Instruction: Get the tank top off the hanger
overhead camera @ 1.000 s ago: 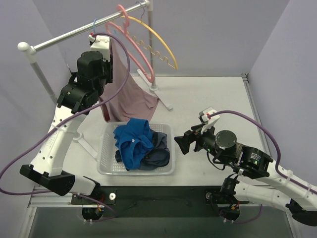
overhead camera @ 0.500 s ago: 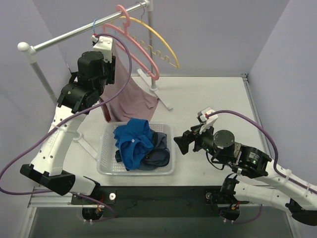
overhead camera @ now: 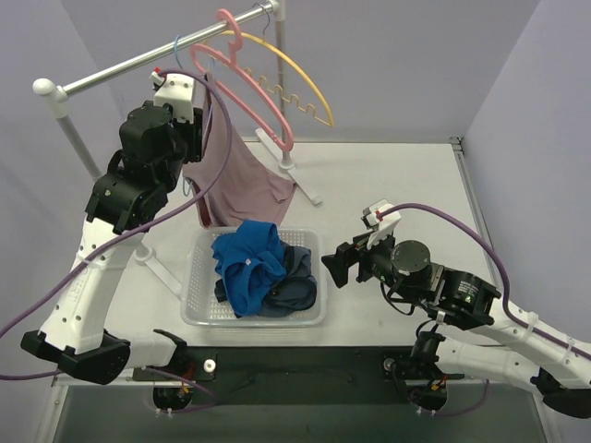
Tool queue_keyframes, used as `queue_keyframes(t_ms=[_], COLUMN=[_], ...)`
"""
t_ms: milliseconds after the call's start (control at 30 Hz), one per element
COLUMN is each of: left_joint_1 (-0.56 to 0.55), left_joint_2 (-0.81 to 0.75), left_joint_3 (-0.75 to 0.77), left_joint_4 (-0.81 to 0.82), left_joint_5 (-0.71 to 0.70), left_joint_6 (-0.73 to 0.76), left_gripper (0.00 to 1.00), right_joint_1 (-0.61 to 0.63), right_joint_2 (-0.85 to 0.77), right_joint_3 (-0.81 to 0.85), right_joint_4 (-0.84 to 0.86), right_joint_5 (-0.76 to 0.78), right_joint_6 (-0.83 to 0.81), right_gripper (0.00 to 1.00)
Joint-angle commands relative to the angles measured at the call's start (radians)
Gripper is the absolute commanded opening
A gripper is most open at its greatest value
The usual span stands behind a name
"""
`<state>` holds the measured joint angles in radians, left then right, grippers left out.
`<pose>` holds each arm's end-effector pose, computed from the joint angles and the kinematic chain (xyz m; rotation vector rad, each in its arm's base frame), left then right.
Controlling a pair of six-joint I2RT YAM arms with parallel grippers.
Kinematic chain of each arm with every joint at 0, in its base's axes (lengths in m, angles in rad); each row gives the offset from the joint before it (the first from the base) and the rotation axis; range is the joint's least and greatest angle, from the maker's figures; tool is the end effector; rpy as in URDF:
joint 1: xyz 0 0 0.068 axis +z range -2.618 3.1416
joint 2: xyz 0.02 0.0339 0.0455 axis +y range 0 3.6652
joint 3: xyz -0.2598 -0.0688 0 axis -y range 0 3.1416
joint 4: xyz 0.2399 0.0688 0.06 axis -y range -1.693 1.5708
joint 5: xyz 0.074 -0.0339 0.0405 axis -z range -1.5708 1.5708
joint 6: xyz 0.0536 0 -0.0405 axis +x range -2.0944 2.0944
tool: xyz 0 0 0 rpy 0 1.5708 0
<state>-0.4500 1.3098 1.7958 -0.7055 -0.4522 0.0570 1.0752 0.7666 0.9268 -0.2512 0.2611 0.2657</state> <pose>0.2410 -0.0904 0.5030 0.1258 1.7650 0.1203 0.1003 0.1565 0.3798 -0.4847 1.6517 0.7936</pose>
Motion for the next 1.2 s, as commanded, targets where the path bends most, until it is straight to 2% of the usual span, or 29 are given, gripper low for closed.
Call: queue_keyframes(t_ms=[0, 333, 433, 467, 533, 633, 667, 700, 1167], left_joint_1=[0.007, 0.016, 0.019, 0.019, 0.019, 0.019, 0.019, 0.019, 0.019], left_joint_2=[-0.027, 0.006, 0.022, 0.023, 0.017, 0.005, 0.002, 0.0, -0.027], left_joint_3=[-0.01, -0.118, -0.127, -0.127, -0.128, -0.118, -0.112, -0.104, -0.012], left_joint_4=[0.058, 0.093, 0.098, 0.097, 0.112, 0.126, 0.126, 0.124, 0.06], left_joint_5=[-0.063, -0.028, -0.049, -0.052, -0.054, -0.045, -0.043, -0.045, -0.06], left_joint_6=[0.032, 0.027, 0.033, 0.032, 0.033, 0.04, 0.041, 0.044, 0.043], left_gripper=[0.56, 0.53, 0.43, 0.37, 0.29, 0.14, 0.03, 0.0, 0.0], right_joint_1=[0.008, 0.008, 0.008, 0.008, 0.008, 0.009, 0.008, 0.008, 0.008], right_joint_2=[0.011, -0.004, -0.016, -0.018, -0.024, -0.021, -0.018, -0.018, 0.005], right_joint_3=[0.018, 0.017, 0.012, 0.01, 0.009, 0.01, 0.012, 0.014, 0.024], right_joint_4=[0.023, 0.021, 0.018, 0.018, 0.018, 0.017, 0.018, 0.018, 0.018], right_joint_5=[0.006, 0.003, 0.01, 0.013, 0.017, 0.015, 0.015, 0.013, 0.003], right_joint_6=[0.015, 0.02, 0.018, 0.017, 0.015, 0.015, 0.015, 0.014, 0.023], right_gripper=[0.88, 0.88, 0.87, 0.88, 0.88, 0.87, 0.87, 0.87, 0.88])
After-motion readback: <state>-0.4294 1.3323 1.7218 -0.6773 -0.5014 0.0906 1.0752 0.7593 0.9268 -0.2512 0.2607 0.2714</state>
